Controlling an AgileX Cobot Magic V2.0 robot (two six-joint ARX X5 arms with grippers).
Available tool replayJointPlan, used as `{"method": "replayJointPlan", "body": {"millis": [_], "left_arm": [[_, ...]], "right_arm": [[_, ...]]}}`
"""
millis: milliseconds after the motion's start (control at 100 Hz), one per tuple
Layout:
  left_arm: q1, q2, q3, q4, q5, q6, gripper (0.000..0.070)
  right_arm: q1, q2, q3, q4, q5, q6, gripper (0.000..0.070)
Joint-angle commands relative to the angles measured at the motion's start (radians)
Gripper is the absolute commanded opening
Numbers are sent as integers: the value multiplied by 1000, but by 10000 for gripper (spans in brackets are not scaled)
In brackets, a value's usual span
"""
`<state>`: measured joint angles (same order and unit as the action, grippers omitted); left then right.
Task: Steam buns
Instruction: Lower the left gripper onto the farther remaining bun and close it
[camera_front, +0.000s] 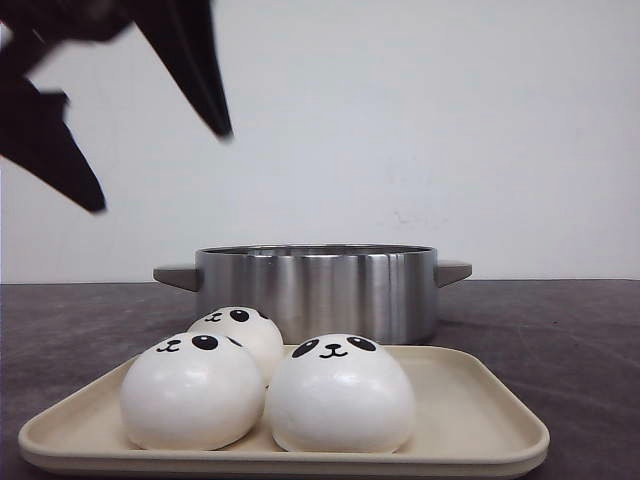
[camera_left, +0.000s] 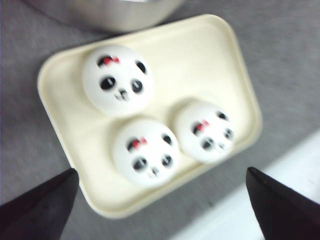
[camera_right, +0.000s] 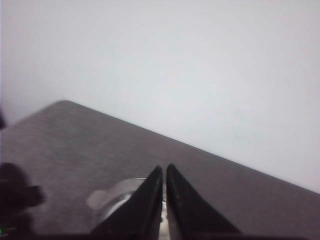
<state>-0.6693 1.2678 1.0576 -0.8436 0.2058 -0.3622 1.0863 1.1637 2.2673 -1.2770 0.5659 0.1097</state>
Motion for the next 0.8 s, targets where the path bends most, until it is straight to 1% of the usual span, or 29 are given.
{"method": "replayJointPlan", "body": {"millis": [0,110,230,320,410,550,790], "left_arm": [[-12,47,16,32,-33,-3,672],[-13,119,17,91,-73,-14,672],[-12,182,17,138,-84,-13,672],[-12,223,17,177,-125,-13,673],[-12,258,17,213,-154,-13,673],[-12,299,17,254,-154,-13,673],[-12,341,17,258,-158,-21,672]], "right_arm": [[19,-16,23,-1,-5,23,6],[21,-47,23,-16,-5,7,6],[21,-64,23,-35,-5,6,6],[21,-68,23,-60,-4,7,6],[21,-68,23,-82,14,7,6],[21,-67,23,-93,11,15,6],[21,-67,23,-93,12,20,6]]}}
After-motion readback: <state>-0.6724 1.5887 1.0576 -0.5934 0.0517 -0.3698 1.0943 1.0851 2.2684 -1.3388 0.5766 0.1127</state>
